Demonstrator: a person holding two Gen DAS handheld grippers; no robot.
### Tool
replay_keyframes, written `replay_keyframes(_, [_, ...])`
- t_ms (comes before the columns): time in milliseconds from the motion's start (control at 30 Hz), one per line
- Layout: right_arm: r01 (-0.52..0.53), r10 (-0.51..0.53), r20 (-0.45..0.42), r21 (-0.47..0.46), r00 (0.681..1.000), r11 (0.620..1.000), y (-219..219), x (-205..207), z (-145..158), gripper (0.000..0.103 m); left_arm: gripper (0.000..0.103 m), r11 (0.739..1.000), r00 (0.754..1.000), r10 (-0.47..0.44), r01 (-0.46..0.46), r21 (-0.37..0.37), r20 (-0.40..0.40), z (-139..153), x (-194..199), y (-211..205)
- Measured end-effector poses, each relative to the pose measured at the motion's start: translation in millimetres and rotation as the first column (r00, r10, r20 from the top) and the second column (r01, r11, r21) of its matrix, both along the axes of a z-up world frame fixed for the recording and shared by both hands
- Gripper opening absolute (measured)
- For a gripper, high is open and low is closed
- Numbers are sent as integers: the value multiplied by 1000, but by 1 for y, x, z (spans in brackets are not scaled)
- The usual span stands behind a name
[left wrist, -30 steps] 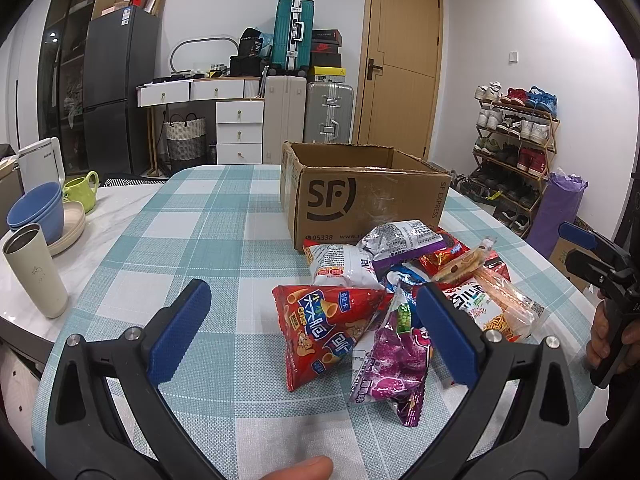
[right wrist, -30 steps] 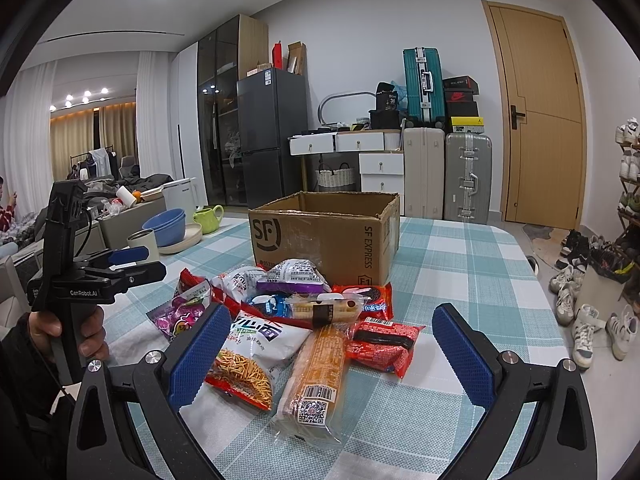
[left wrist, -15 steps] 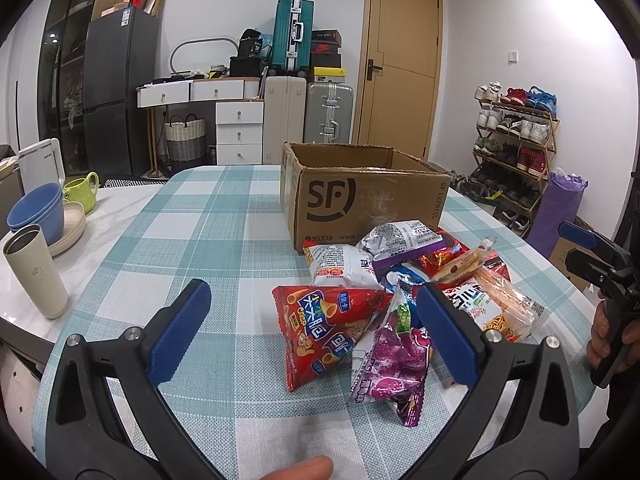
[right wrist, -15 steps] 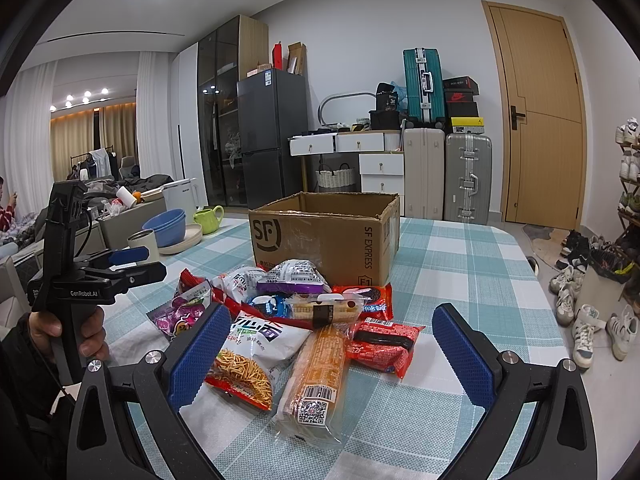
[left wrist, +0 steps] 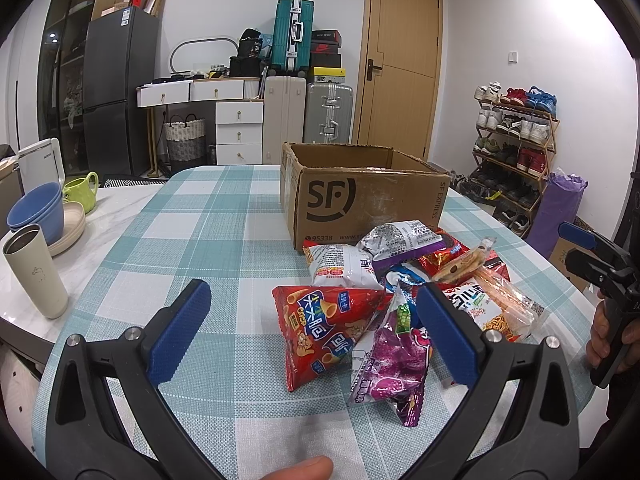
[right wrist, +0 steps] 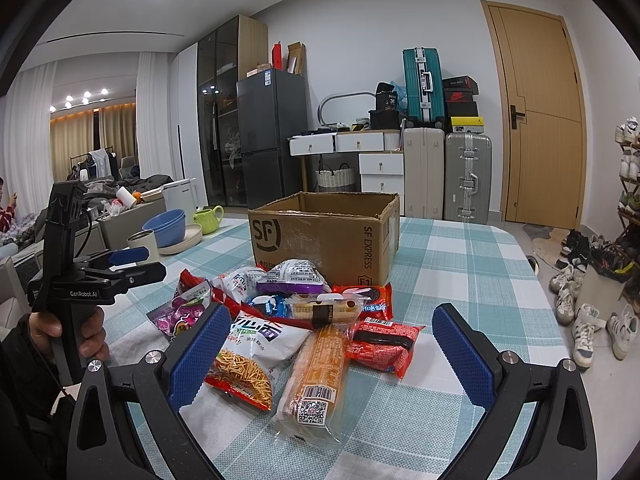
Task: Organize snacks
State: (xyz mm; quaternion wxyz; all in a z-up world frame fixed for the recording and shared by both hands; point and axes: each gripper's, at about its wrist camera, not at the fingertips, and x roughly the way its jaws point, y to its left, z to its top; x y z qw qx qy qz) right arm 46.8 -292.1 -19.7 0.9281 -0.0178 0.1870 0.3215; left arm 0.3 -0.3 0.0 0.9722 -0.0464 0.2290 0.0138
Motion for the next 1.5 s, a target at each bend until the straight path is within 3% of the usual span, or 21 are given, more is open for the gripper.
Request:
replay_keyframes(733, [15, -15, -1, -17, 1000, 1000, 1, 0, 0, 103, 102, 1000, 1000, -10, 10, 8, 2, 0, 0, -7])
replay_keyframes(1033, [27, -29, -134, -17, 990, 999, 2, 21, -8, 103, 102, 999, 999, -37, 37, -21, -14, -2, 2, -2])
replay_keyframes(1167, [47, -66, -194, -101, 979, 994, 9, 29, -14, 103, 102, 998, 998, -45, 43, -40, -32, -3, 3, 1])
replay_keyframes(1400, [29, -79, -291, -173, 953, 984, 24, 36, -28, 103, 102, 999, 994, -32, 31, -8, -109, -9, 12, -3])
replay_keyframes(1500, [14, -76, -323, -191, 943, 982, 31, 39, -32, 96, 102, 999, 990, -34, 31, -24, -139, -14, 18, -2])
